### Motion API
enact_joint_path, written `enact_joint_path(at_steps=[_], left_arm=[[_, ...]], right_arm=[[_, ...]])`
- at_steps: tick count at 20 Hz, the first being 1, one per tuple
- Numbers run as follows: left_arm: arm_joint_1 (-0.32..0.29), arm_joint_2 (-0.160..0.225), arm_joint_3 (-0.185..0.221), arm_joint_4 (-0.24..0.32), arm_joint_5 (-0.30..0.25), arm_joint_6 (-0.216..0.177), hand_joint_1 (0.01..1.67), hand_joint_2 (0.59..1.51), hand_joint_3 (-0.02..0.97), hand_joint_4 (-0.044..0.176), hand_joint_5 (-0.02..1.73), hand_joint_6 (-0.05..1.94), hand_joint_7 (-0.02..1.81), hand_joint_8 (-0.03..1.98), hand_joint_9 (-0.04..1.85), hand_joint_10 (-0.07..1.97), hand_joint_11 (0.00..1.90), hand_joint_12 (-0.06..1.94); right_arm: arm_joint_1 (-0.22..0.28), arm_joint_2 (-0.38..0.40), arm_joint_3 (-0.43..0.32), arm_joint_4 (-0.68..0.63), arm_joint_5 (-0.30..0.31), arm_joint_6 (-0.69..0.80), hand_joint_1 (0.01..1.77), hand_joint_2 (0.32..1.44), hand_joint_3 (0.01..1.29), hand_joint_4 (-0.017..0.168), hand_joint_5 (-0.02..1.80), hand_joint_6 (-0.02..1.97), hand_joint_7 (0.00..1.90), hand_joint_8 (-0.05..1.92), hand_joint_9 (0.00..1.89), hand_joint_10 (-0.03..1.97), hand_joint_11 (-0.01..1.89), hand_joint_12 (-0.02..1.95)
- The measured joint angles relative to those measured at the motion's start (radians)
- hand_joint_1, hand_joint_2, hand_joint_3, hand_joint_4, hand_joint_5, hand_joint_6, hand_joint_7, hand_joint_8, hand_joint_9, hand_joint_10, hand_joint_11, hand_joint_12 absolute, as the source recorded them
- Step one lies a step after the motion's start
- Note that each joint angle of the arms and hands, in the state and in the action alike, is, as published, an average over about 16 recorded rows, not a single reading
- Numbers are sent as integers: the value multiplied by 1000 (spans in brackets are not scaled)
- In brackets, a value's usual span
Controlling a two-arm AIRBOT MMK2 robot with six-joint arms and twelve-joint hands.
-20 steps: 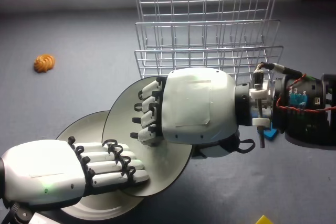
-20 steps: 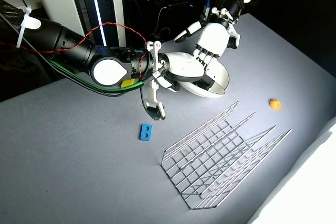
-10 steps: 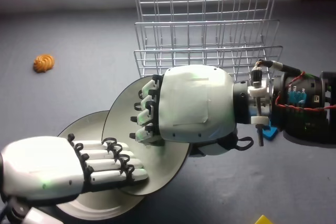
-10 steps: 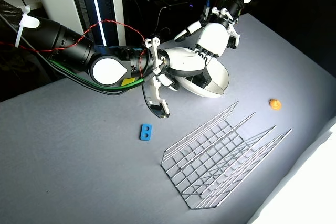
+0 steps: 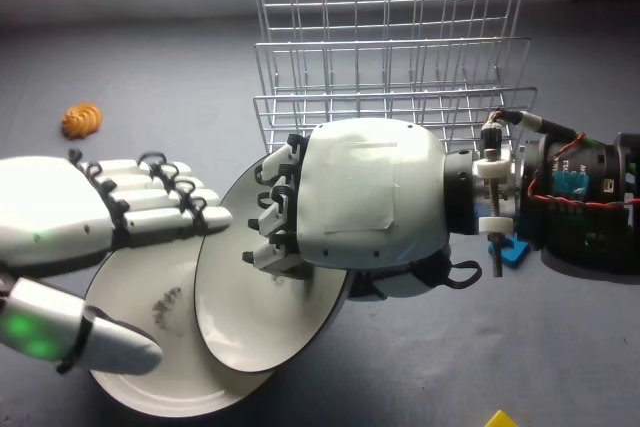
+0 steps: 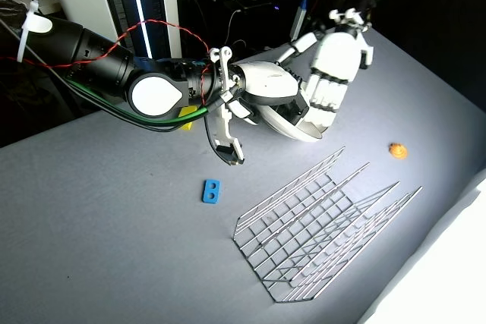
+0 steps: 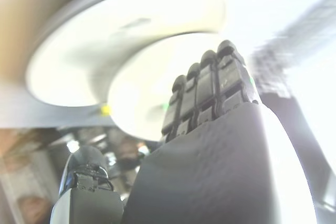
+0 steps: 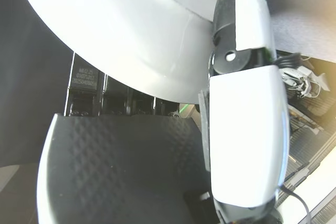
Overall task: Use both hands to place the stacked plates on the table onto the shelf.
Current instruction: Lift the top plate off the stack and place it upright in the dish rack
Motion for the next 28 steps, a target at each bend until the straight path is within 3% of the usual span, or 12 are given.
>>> enact_joint_path(at_steps=[9,20,24,28], left_arm=[[-26,43,76,-22,-45,-36,22,1061,13,-1,21,14,20,3,20,6,15,15],[-23,68,123,-35,-46,-71,22,1058,14,-2,21,15,23,3,20,6,14,16],[-20,73,133,-23,-61,-57,21,1058,14,-1,19,15,23,3,17,6,15,16],[-5,76,140,2,-100,-14,21,1062,13,-1,17,14,22,3,17,6,15,16]], right_arm=[[37,64,-72,25,-14,15,1196,1013,10,11,807,1212,891,1091,934,842,669,1375],[129,200,-168,43,-29,125,1219,1074,10,3,811,1192,918,1072,920,1026,702,1369],[179,247,-180,29,-35,229,1236,1074,10,-1,819,1165,927,1036,913,1122,723,1373],[238,281,-172,1,-45,387,1252,1073,10,-3,824,1143,932,1008,909,1207,735,1378]])
